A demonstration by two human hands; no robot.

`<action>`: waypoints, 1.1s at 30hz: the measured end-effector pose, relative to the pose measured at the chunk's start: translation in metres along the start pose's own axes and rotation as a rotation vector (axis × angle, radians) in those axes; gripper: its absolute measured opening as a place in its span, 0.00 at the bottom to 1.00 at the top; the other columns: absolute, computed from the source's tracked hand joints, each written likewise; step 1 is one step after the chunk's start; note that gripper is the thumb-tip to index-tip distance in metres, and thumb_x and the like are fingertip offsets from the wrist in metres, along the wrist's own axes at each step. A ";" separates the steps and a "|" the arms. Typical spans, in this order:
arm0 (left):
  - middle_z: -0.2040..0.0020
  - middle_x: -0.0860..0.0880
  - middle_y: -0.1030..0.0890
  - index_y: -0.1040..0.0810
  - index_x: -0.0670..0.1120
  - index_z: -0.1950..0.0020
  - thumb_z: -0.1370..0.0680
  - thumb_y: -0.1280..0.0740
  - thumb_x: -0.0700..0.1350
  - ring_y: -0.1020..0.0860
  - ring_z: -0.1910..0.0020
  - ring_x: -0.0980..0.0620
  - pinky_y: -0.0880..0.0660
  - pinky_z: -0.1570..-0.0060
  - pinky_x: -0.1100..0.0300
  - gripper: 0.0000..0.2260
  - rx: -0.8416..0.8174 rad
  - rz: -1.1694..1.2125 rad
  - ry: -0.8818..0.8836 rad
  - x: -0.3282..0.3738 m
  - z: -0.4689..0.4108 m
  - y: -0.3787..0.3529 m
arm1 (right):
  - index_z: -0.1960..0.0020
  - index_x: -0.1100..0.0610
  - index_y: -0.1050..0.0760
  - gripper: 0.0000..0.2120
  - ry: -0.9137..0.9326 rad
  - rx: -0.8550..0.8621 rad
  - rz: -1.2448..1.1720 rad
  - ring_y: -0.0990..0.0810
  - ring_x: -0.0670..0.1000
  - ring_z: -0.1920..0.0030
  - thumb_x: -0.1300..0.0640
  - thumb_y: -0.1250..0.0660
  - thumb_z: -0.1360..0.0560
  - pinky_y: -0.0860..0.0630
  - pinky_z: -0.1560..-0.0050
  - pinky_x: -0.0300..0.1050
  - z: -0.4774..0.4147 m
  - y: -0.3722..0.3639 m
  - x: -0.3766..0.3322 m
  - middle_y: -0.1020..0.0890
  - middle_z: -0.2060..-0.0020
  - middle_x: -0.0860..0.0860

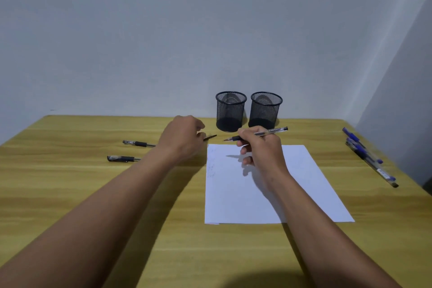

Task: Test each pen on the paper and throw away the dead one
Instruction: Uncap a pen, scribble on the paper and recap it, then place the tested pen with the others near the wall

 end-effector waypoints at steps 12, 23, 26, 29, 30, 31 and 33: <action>0.55 0.51 0.15 0.16 0.49 0.51 0.24 0.31 0.42 0.19 0.54 0.51 0.22 0.53 0.56 0.05 0.021 0.144 -0.138 0.011 -0.015 -0.015 | 0.55 0.57 0.19 0.04 0.037 0.005 0.010 0.17 0.48 0.56 0.60 0.29 0.22 0.19 0.64 0.39 -0.020 0.028 -0.011 0.16 0.57 0.54; 0.63 0.57 0.15 0.14 0.50 0.53 0.25 0.26 0.42 0.17 0.64 0.59 0.21 0.57 0.63 0.03 0.014 0.551 -0.164 0.061 0.033 0.027 | 0.57 0.54 0.19 0.05 0.087 -0.057 -0.075 0.14 0.49 0.56 0.60 0.28 0.22 0.17 0.59 0.44 0.012 0.036 -0.046 0.16 0.63 0.49; 0.61 0.52 0.14 0.14 0.51 0.53 0.25 0.26 0.42 0.16 0.62 0.51 0.19 0.55 0.57 0.04 0.006 0.617 -0.142 0.068 0.039 0.031 | 0.58 0.55 0.18 0.06 0.105 -0.040 -0.109 0.15 0.50 0.56 0.62 0.28 0.23 0.17 0.59 0.45 0.019 0.046 -0.056 0.16 0.65 0.48; 0.61 0.50 0.14 0.14 0.50 0.53 0.25 0.26 0.42 0.16 0.62 0.50 0.18 0.55 0.56 0.04 -0.013 0.669 -0.139 0.074 0.043 0.032 | 0.57 0.55 0.19 0.05 0.113 -0.078 -0.112 0.15 0.50 0.55 0.62 0.28 0.23 0.17 0.60 0.44 0.025 0.047 -0.062 0.16 0.64 0.48; 0.61 0.49 0.14 0.14 0.48 0.52 0.25 0.26 0.42 0.16 0.62 0.51 0.18 0.55 0.55 0.04 -0.028 0.691 -0.148 0.077 0.044 0.031 | 0.57 0.55 0.19 0.05 0.112 -0.095 -0.105 0.15 0.50 0.55 0.62 0.28 0.23 0.18 0.60 0.44 0.027 0.046 -0.063 0.16 0.64 0.49; 0.60 0.48 0.14 0.14 0.47 0.52 0.25 0.26 0.41 0.17 0.62 0.52 0.18 0.55 0.55 0.04 -0.045 0.721 -0.161 0.082 0.045 0.030 | 0.57 0.55 0.19 0.05 0.108 -0.111 -0.101 0.15 0.50 0.55 0.62 0.28 0.23 0.18 0.60 0.44 0.028 0.045 -0.063 0.16 0.63 0.50; 0.58 0.45 0.14 0.14 0.43 0.51 0.24 0.27 0.39 0.18 0.61 0.54 0.18 0.56 0.58 0.04 -0.070 0.814 -0.158 0.089 0.048 0.029 | 0.57 0.55 0.19 0.05 0.094 -0.130 -0.123 0.15 0.50 0.55 0.61 0.28 0.23 0.18 0.60 0.44 0.031 0.042 -0.064 0.16 0.61 0.52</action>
Point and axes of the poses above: each hand's wrist, its own z-axis away from the middle knuckle, its own y-axis out of the back of the hand, x = y × z, the point moved 8 cm from there along -z, towards the middle knuckle
